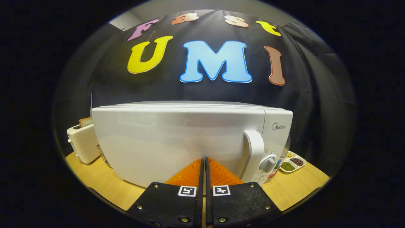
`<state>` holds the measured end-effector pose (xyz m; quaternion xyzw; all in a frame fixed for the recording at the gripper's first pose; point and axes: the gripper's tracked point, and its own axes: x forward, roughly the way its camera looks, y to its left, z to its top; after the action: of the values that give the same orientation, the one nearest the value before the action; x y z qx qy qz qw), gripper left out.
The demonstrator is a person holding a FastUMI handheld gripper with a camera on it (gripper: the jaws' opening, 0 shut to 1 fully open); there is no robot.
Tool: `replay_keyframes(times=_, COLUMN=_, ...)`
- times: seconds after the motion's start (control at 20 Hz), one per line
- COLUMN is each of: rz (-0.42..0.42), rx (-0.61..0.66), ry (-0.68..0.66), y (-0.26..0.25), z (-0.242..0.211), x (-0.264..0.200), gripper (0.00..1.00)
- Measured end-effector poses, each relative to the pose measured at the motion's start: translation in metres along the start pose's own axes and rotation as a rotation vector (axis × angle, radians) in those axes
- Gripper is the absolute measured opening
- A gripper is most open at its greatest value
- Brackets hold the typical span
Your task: Open the microwave, put the food inside, and close the microwave door.
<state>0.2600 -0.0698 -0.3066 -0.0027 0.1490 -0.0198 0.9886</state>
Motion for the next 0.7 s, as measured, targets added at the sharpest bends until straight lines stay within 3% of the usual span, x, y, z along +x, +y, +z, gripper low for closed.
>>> replay_keyframes(times=0.7, rz=0.126, rx=-0.013, ry=-0.136, y=0.034, z=0.092, x=-0.197, gripper=0.05)
